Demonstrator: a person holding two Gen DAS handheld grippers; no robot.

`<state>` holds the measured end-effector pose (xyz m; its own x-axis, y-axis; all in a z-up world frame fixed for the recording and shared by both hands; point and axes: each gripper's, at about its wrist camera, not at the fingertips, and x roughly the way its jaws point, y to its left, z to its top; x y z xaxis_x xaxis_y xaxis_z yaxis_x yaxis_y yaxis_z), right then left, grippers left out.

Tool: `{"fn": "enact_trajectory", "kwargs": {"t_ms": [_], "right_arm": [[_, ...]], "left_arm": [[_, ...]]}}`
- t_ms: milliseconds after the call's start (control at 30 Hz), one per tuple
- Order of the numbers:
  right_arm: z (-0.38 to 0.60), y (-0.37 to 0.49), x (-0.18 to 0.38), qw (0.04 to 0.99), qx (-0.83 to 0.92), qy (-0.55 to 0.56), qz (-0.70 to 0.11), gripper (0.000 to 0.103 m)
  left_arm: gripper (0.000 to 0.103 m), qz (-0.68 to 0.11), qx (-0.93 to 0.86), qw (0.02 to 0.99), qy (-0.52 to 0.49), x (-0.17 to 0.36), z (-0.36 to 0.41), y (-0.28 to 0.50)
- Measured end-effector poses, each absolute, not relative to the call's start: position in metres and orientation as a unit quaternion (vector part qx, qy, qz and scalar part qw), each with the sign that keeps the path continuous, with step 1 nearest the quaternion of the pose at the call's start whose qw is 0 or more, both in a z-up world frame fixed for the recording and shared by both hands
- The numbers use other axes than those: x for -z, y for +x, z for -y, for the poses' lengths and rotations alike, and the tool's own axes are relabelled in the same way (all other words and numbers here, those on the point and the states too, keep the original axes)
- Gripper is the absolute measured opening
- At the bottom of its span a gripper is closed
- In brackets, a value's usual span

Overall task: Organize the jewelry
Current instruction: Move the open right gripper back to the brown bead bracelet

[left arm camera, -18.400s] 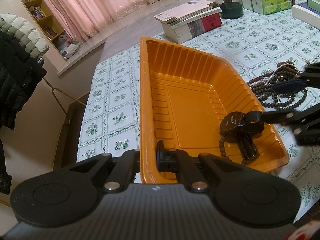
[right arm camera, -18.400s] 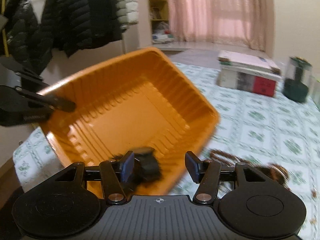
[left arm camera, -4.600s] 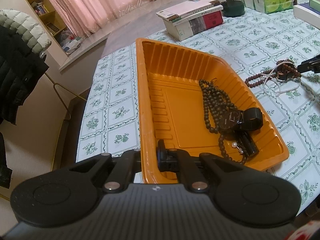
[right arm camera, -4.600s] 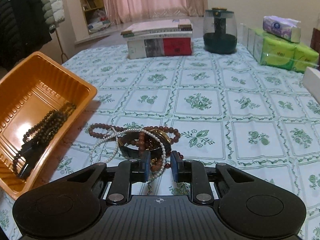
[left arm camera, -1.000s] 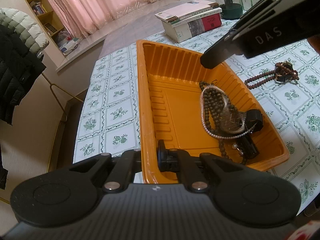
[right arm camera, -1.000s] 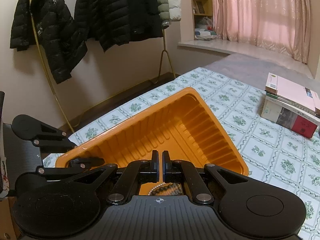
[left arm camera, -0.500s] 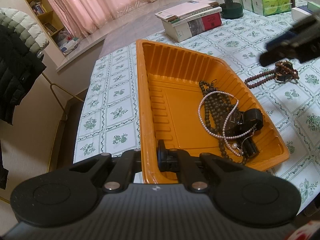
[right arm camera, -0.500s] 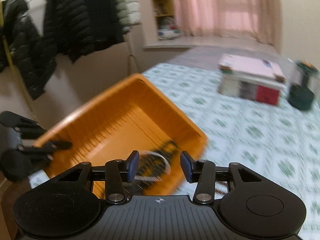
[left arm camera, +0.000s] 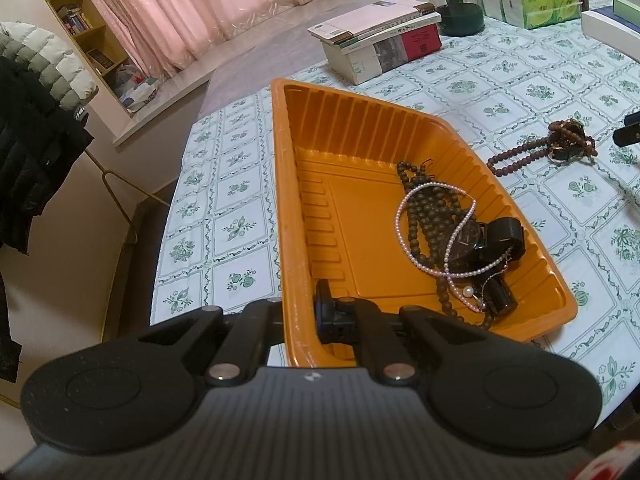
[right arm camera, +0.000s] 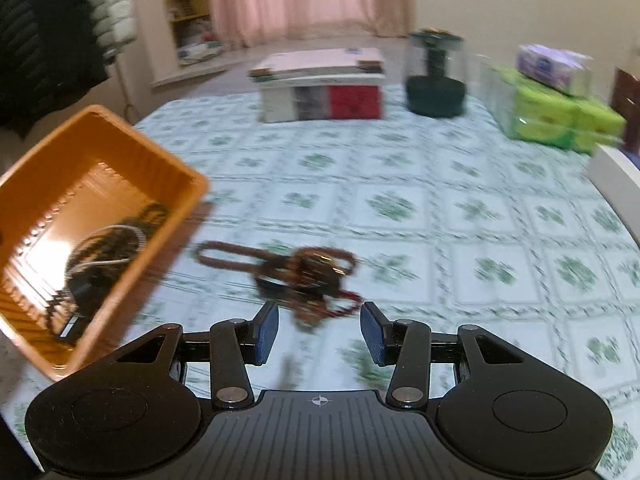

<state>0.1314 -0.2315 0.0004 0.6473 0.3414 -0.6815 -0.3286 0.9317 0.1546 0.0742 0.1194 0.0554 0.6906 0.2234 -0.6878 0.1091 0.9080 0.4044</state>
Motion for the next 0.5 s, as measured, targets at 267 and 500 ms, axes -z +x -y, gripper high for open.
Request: {"fn": "enact_trajectory", "kwargs": {"t_ms": [267,500], "right_arm": [[0.211,0.133,0.011,0.902,-0.225,-0.044,-0.366,0.044],[0.176,0.143,0.029,0.891,-0.239,-0.148,-0.356,0.025]], "left_arm": [[0.004,-0.395,-0.034,0.892,0.217,-0.057,-0.117,0.075],[0.004,-0.396,-0.035,0.891,0.220,-0.057,-0.117,0.075]]}}
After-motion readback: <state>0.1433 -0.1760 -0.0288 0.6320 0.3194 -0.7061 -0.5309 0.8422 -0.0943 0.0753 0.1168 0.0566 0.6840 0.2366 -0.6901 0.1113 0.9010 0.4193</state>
